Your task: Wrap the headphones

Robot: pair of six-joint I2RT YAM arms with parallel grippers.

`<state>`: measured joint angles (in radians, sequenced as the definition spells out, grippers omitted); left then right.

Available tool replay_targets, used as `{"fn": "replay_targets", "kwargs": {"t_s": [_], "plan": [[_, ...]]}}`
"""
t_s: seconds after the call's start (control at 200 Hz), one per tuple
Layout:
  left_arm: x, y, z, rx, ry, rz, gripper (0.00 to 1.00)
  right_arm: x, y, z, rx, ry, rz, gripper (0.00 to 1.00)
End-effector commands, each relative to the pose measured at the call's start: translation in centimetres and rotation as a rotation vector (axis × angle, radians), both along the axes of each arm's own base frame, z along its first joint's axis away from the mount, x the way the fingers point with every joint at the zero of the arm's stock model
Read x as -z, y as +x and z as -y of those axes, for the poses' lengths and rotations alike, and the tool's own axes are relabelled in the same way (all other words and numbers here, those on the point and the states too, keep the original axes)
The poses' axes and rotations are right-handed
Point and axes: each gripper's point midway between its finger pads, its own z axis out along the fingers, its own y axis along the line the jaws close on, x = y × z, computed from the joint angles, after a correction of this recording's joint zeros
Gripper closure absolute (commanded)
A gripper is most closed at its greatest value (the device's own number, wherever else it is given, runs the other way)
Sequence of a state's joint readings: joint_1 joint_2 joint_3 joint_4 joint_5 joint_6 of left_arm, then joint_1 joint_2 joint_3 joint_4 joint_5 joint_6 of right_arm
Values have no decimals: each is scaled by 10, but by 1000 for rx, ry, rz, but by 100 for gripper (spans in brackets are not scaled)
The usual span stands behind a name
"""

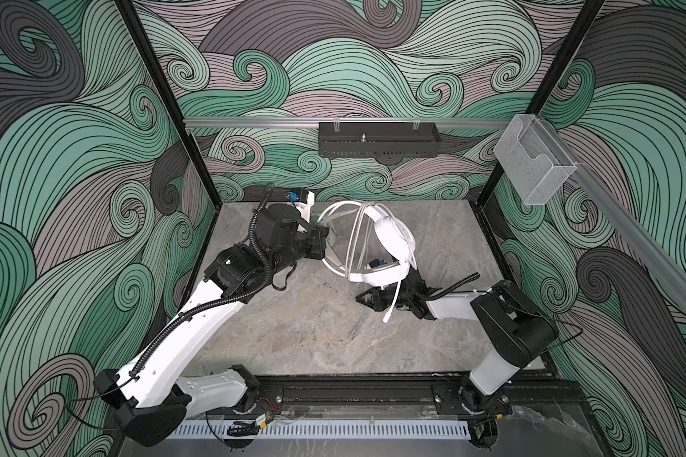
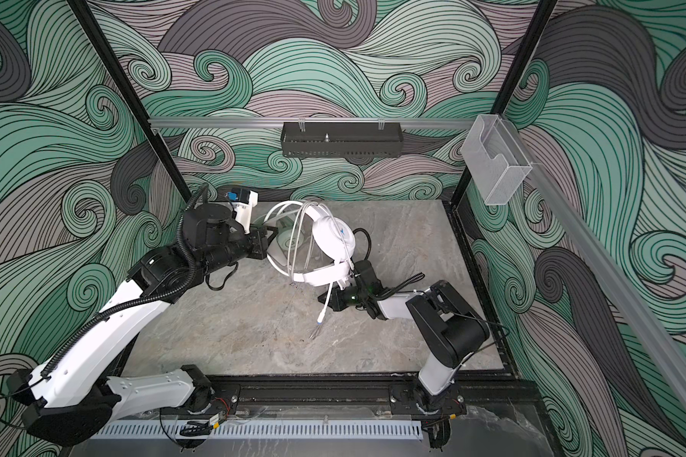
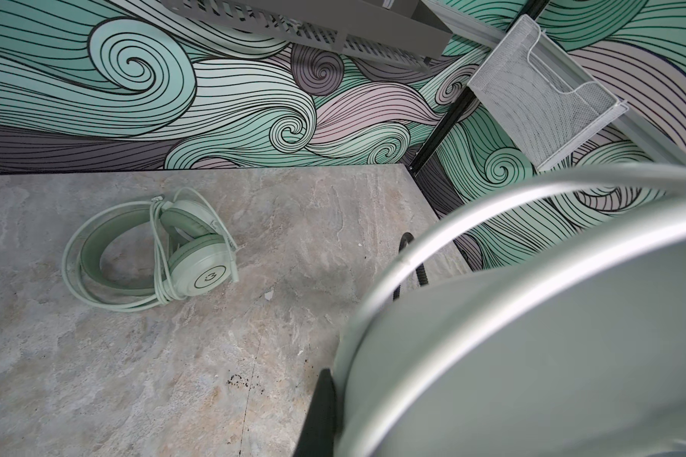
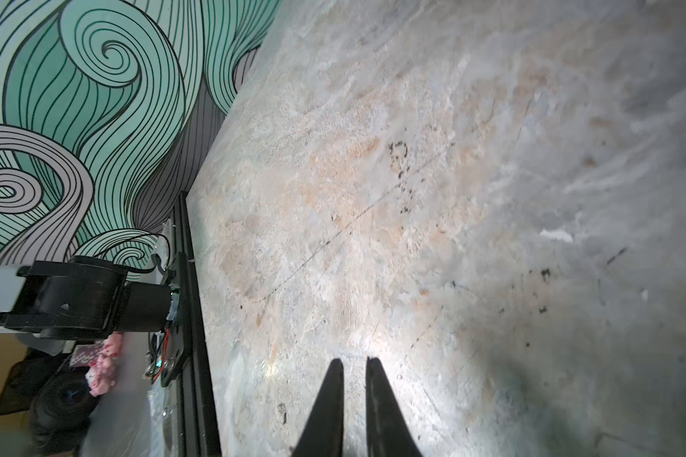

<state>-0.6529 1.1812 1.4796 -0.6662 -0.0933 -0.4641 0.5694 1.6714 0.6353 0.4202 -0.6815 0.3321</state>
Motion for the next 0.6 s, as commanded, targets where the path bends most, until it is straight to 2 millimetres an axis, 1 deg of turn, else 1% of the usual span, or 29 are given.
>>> {"fn": "replay_targets", "kwargs": {"t_s": [0.0, 0.02, 0.105, 0.145, 0.23, 0.335, 0.485, 0.595], "plan": [[-27, 12, -19, -139, -134, 51, 100, -7, -5, 8, 0, -52, 5, 98], [-27, 14, -22, -159, -143, 49, 100, -10, -6, 10, 1, -60, 10, 100], [-26, 24, -31, -230, -185, 42, 100, -20, -10, 19, 17, -108, 30, 100], [-27, 29, -33, -251, -206, 43, 100, -23, -12, 24, 24, -133, 34, 100], [-29, 40, -29, -271, -250, 40, 100, -39, -17, 28, 23, -131, 68, 100], [-31, 54, -26, -306, -291, 37, 100, -53, -28, 25, -18, -168, 119, 100], [-38, 75, -27, -379, -354, 44, 100, -73, -49, 16, -106, -229, 218, 100], [-37, 92, -28, -441, -377, 32, 100, -87, -64, 14, -153, -270, 284, 100]]}}
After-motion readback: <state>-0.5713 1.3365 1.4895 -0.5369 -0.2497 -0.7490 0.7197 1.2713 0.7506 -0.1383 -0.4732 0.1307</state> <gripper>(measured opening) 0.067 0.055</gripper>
